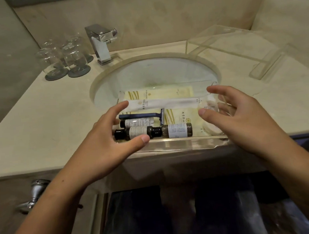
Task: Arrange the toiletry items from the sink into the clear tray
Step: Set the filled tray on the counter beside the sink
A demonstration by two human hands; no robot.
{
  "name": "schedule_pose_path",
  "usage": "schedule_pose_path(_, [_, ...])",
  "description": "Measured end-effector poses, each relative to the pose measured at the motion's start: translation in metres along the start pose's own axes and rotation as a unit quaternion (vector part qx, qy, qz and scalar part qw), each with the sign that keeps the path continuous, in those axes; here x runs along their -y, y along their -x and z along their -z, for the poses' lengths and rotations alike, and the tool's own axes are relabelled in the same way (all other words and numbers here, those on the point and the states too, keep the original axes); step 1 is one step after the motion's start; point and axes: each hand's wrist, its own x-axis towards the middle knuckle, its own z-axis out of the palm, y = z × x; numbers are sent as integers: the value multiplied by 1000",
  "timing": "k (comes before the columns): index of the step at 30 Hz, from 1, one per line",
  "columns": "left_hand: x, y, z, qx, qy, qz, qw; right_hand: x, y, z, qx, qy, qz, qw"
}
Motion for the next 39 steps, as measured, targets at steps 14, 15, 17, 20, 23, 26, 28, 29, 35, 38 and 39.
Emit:
schedule_pose_path(14, [-46, -175, -47, 84, 57, -66, 993, -20, -45, 33, -135, -102, -51, 984])
schedule_pose_path(15, [-49, -185, -52, 96, 67, -66, 991, -22, -49, 35, -144, -107, -53, 982])
schedule_pose_path(17, [-54, -203, -61, 108, 79, -70, 989, -25, -56, 38, -161, -110, -59, 979])
schedule_pose_path(20, [-59, -226, -72, 115, 88, -74, 987, -30, -67, 38, -175, -105, -70, 976])
schedule_pose_path(23, [-60, -246, -78, 133, 103, -68, 983, -34, -78, 34, -186, -104, -77, 974])
schedule_pose_path(26, [-59, -262, -81, 138, 111, -74, 981, -37, -84, 31, -191, -104, -77, 973])
schedule_pose_path(28, [-60, -271, -83, 141, 114, -79, 980, -38, -87, 30, -193, -107, -77, 972])
schedule_pose_path(29, [-61, -275, -84, 142, 114, -81, 980, -38, -88, 30, -195, -107, -77, 972])
schedule_pose_path(35, [-68, -297, -94, 148, 117, -99, 977, -37, -98, 33, -222, -90, -76, 968])
schedule_pose_path(38, [-67, -304, -96, 145, 126, -104, 976, -37, -102, 33, -234, -77, -74, 966])
schedule_pose_path(39, [-65, -306, -97, 147, 130, -106, 975, -37, -103, 33, -237, -75, -73, 966])
